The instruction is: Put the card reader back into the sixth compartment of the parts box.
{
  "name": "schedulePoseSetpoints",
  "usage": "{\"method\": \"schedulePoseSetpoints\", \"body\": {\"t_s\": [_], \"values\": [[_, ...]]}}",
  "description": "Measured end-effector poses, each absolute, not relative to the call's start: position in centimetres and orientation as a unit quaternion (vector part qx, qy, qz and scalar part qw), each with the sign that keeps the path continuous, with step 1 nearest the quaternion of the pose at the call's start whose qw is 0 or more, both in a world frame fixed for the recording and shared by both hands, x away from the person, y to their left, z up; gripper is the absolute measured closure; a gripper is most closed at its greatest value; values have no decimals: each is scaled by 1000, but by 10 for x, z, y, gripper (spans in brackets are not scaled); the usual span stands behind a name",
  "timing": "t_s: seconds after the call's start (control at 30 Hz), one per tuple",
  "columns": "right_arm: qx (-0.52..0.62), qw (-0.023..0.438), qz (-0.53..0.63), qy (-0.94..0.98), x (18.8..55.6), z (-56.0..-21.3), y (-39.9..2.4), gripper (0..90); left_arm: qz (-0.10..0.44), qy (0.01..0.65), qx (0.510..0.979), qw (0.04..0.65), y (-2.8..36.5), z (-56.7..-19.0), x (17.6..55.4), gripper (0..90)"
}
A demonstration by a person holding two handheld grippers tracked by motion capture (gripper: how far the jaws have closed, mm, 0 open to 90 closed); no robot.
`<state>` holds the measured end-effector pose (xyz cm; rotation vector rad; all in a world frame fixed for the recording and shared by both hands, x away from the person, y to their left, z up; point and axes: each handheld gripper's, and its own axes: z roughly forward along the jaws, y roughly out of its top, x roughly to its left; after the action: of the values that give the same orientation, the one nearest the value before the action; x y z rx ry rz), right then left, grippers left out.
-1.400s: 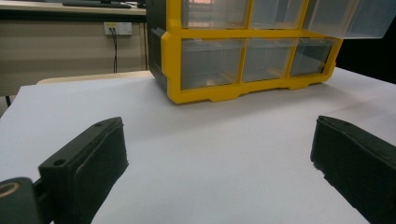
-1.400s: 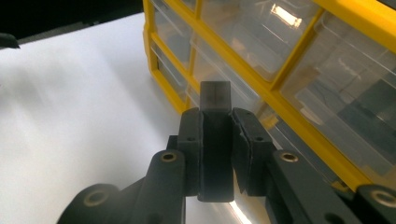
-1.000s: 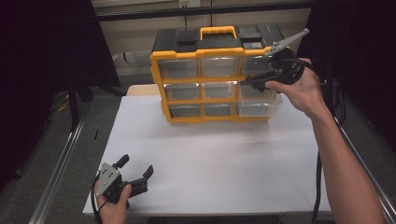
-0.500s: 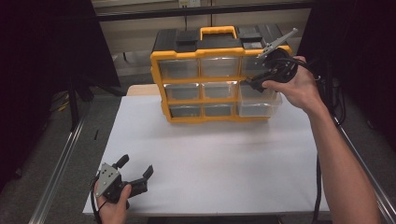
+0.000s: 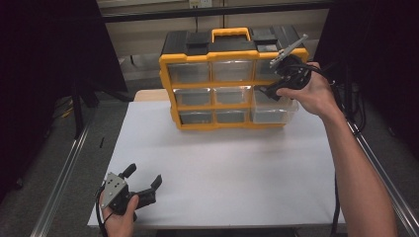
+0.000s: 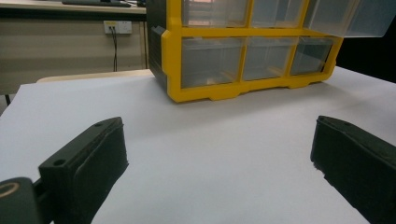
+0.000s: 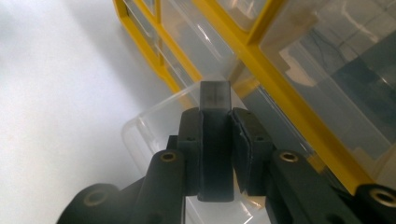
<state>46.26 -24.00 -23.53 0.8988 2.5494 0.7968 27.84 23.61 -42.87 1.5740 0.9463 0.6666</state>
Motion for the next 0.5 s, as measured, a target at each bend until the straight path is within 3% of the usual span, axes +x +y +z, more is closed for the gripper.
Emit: {"method": "schedulePoseSetpoints", "body": {"t_s": [0.5], "values": [[336, 138, 254, 896, 466, -257, -249, 737, 283, 402, 667, 561, 236, -429, 279, 35]]}}
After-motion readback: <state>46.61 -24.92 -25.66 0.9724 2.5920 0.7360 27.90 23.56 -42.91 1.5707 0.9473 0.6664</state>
